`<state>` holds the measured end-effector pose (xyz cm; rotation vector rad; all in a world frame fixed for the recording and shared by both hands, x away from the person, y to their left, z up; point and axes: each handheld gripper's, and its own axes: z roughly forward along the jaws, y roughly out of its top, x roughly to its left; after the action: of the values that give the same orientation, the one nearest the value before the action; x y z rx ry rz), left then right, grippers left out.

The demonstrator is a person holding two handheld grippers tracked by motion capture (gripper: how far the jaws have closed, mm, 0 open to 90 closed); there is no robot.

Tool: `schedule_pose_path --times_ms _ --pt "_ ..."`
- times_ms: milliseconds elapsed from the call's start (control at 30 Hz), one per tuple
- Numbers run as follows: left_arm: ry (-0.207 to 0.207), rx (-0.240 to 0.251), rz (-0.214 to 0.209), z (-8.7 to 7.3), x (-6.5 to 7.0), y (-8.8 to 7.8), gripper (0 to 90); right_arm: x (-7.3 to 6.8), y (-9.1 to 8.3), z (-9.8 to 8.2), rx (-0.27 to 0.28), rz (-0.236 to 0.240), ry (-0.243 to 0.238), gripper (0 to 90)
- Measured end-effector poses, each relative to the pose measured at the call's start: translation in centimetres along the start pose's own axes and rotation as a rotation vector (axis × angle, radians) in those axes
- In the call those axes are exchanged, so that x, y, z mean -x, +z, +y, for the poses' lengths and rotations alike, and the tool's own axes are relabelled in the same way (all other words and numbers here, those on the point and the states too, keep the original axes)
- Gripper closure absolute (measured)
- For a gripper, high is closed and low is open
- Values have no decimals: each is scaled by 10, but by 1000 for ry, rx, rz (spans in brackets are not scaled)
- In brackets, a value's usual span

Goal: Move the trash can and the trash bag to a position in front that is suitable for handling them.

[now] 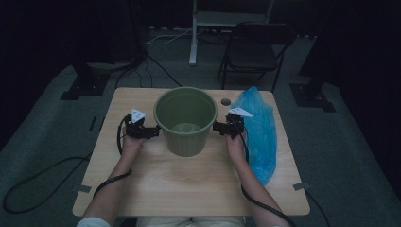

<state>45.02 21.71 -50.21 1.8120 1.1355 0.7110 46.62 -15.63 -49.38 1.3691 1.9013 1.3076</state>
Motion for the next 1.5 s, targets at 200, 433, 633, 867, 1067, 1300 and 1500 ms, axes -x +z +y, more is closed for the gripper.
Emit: schedule_pose_path --times_ms 200,433,633,867,1067,1300,1500 --pt "43 -13 -1 1 6 -6 3 1 -5 -1 -15 9 -11 126" --pt "57 -10 -32 -5 19 -16 3 6 -18 -9 -23 36 26 127" --pt "90 -17 -44 -8 32 -27 3 7 -30 -14 -23 33 17 140" --pt "91 -24 -67 -14 41 -40 3 6 -46 -22 -32 60 15 141" --pt "113 -26 -81 -19 49 -52 3 4 -59 -28 -53 86 19 144" --pt "134 -35 -104 -25 59 -66 3 1 -77 -35 -51 108 0 144" --pt "127 -30 -116 -34 69 -80 3 -3 -92 -43 -40 111 -11 144"
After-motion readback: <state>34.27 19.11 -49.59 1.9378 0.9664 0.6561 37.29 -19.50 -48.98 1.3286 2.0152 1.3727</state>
